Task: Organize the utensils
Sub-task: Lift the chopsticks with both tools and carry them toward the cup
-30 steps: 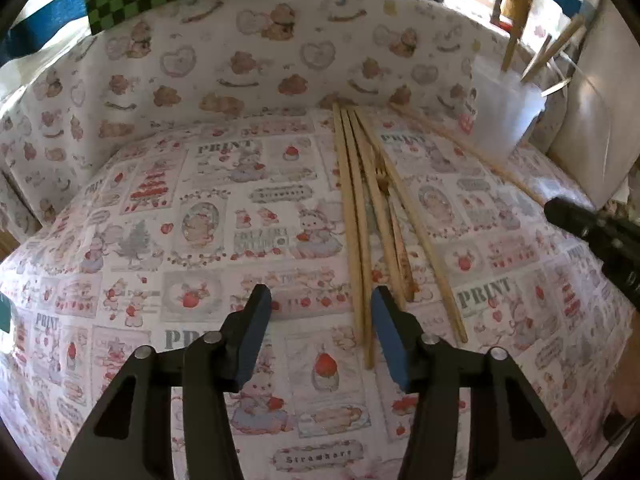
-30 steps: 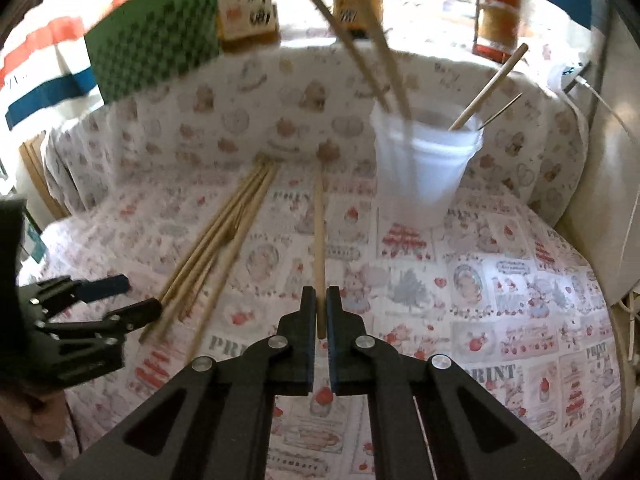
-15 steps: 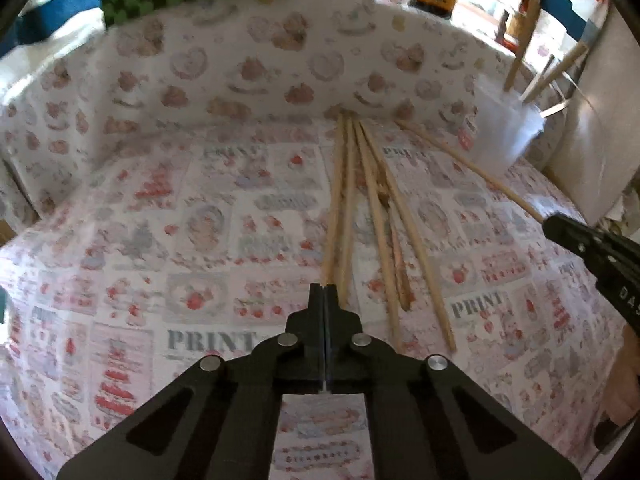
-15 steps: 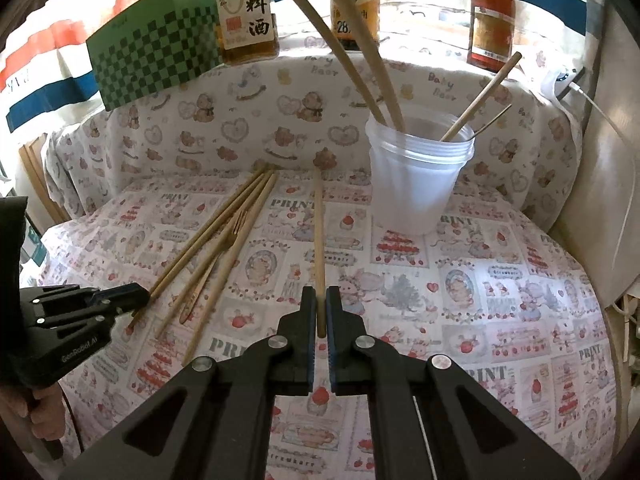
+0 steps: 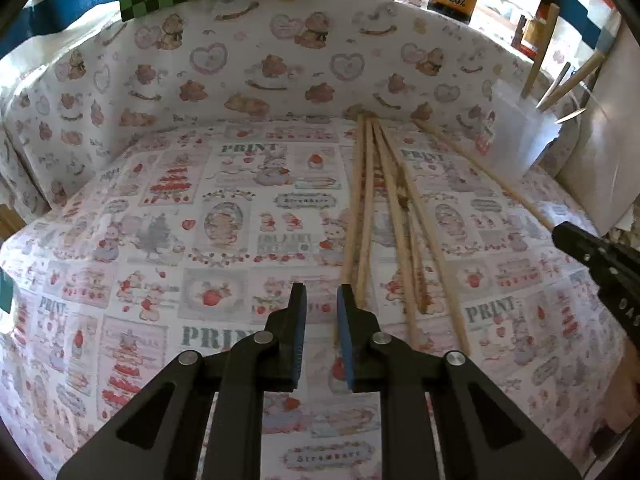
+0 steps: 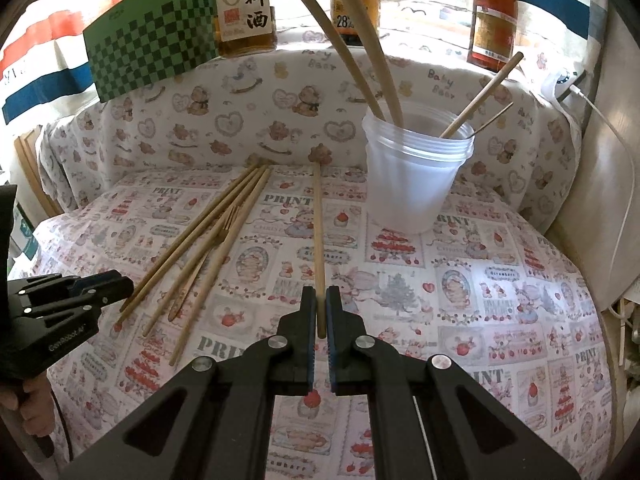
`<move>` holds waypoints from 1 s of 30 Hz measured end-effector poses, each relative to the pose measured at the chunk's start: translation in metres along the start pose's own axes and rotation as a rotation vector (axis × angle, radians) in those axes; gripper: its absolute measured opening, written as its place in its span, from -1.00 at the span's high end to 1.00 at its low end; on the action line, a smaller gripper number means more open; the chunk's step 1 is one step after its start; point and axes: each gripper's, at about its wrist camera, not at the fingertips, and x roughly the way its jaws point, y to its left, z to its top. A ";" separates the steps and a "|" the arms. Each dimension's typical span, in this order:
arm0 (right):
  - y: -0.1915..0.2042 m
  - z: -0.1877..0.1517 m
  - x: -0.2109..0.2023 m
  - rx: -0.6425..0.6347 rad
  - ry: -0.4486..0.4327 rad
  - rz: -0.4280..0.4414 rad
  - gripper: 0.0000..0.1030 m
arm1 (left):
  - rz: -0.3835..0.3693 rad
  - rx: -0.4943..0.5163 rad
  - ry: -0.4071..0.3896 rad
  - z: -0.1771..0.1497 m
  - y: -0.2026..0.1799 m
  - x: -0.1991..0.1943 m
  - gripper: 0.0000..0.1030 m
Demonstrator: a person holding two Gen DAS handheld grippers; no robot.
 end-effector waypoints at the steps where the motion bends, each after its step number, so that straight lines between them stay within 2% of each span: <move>1: 0.000 0.000 0.000 -0.002 -0.002 -0.002 0.89 | -0.005 -0.001 0.006 0.000 0.001 0.001 0.72; 6: 0.001 0.000 0.000 -0.005 -0.004 -0.007 0.89 | 0.033 -0.021 0.009 0.000 0.005 0.001 0.67; 7: 0.001 0.000 0.000 -0.010 -0.005 -0.007 0.89 | 0.031 -0.013 0.008 0.000 0.004 0.000 0.62; 8: 0.000 0.000 0.000 -0.011 -0.006 -0.008 0.89 | 0.027 -0.002 0.010 -0.001 0.002 0.001 0.46; 9: 0.000 0.000 0.000 -0.011 -0.006 -0.007 0.89 | 0.028 0.011 0.021 -0.002 0.000 0.003 0.39; 13: -0.002 0.001 0.000 -0.002 -0.007 -0.002 0.89 | 0.087 0.081 0.007 -0.004 -0.015 0.006 0.36; 19: -0.003 0.002 0.001 0.005 0.004 -0.002 0.89 | 0.066 0.077 -0.018 -0.001 -0.012 0.009 0.30; 20: -0.003 0.002 0.001 0.006 0.007 -0.003 0.89 | 0.069 0.073 -0.022 -0.001 -0.012 0.009 0.40; 21: -0.003 0.002 0.002 0.008 0.007 -0.004 0.89 | 0.072 0.072 -0.027 -0.001 -0.012 0.009 0.73; 22: -0.003 0.002 0.001 0.011 0.007 -0.002 0.89 | 0.066 0.073 -0.028 -0.001 -0.012 0.008 0.94; 24: -0.005 0.002 -0.001 0.024 -0.001 0.008 0.89 | 0.024 0.071 -0.033 0.001 -0.012 0.008 0.92; 25: -0.006 0.003 -0.003 0.032 -0.010 0.015 0.89 | -0.002 0.081 -0.080 0.001 -0.014 0.001 0.92; 27: -0.009 0.005 -0.012 0.050 -0.051 0.023 0.89 | 0.010 0.114 -0.208 0.000 -0.023 -0.022 0.92; 30: -0.013 0.007 -0.039 0.056 -0.188 0.046 0.89 | -0.025 0.118 -0.400 -0.003 -0.028 -0.063 0.93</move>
